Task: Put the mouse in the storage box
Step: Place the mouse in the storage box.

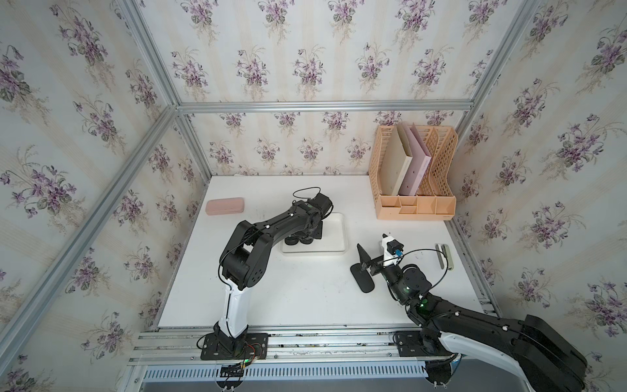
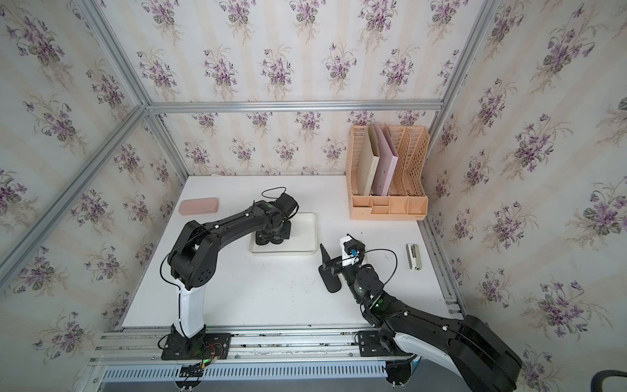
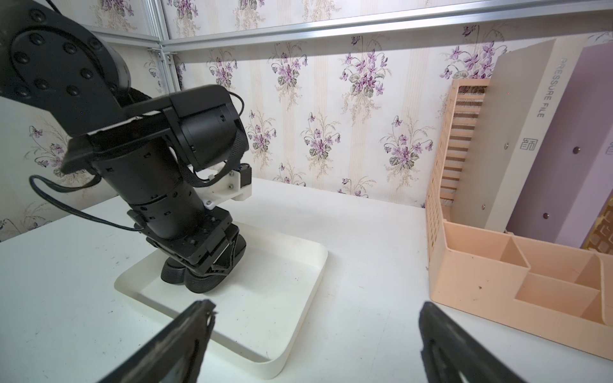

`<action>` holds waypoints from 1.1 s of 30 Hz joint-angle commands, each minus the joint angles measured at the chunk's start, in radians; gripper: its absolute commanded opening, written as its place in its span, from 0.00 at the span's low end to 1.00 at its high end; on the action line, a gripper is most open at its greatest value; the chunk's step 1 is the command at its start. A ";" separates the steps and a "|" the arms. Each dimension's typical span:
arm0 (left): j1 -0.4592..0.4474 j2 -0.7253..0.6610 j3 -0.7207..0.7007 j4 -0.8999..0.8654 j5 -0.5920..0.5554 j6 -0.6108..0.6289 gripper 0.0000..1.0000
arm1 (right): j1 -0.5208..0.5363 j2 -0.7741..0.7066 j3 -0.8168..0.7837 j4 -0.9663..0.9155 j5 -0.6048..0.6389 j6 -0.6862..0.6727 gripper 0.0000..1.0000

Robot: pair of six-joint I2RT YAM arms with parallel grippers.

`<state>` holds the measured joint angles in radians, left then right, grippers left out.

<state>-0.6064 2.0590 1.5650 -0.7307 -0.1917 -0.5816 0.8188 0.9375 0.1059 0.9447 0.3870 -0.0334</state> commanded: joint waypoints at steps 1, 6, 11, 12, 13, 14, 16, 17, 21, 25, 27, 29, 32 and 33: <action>0.000 0.025 0.016 -0.010 -0.021 -0.049 0.48 | 0.002 -0.005 -0.003 0.017 0.000 -0.002 1.00; 0.002 0.075 0.084 -0.074 -0.034 -0.057 0.48 | 0.002 -0.013 -0.006 0.021 -0.035 -0.003 1.00; 0.008 0.074 0.083 -0.065 -0.013 -0.079 0.50 | 0.002 -0.021 -0.016 0.035 -0.051 -0.002 1.00; 0.011 0.079 0.088 -0.071 -0.007 -0.081 0.50 | 0.002 -0.020 -0.016 0.036 -0.050 -0.002 1.00; 0.012 0.083 0.090 -0.075 0.000 -0.081 0.50 | 0.002 -0.018 -0.016 0.036 -0.048 -0.002 1.00; 0.012 0.087 0.092 -0.080 0.000 -0.084 0.50 | 0.002 -0.017 -0.016 0.038 -0.049 -0.002 1.00; 0.011 0.090 0.090 -0.085 0.002 -0.086 0.51 | 0.002 -0.016 -0.015 0.036 -0.048 -0.003 1.00; 0.013 0.091 0.090 -0.085 0.003 -0.091 0.51 | 0.002 -0.019 -0.015 0.034 -0.048 -0.003 1.00; 0.014 0.106 0.095 -0.083 0.014 -0.083 0.54 | 0.002 -0.024 -0.016 0.032 -0.052 -0.003 1.00; 0.014 0.104 0.090 -0.073 0.021 -0.082 0.63 | 0.002 -0.028 -0.017 0.031 -0.057 -0.003 1.00; 0.015 0.094 0.086 -0.066 0.020 -0.084 0.64 | 0.003 -0.029 -0.017 0.032 -0.056 -0.005 1.00; 0.014 0.087 0.088 -0.066 0.019 -0.083 0.68 | 0.002 -0.027 -0.017 0.031 -0.056 -0.005 1.00; 0.014 0.073 0.095 -0.069 0.023 -0.078 0.76 | 0.002 -0.026 -0.017 0.032 -0.056 -0.004 1.00; 0.015 0.068 0.095 -0.070 0.026 -0.075 0.77 | 0.002 -0.028 -0.017 0.032 -0.056 -0.005 1.00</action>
<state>-0.5934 2.1445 1.6531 -0.7906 -0.1722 -0.6605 0.8188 0.9108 0.0883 0.9520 0.3283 -0.0334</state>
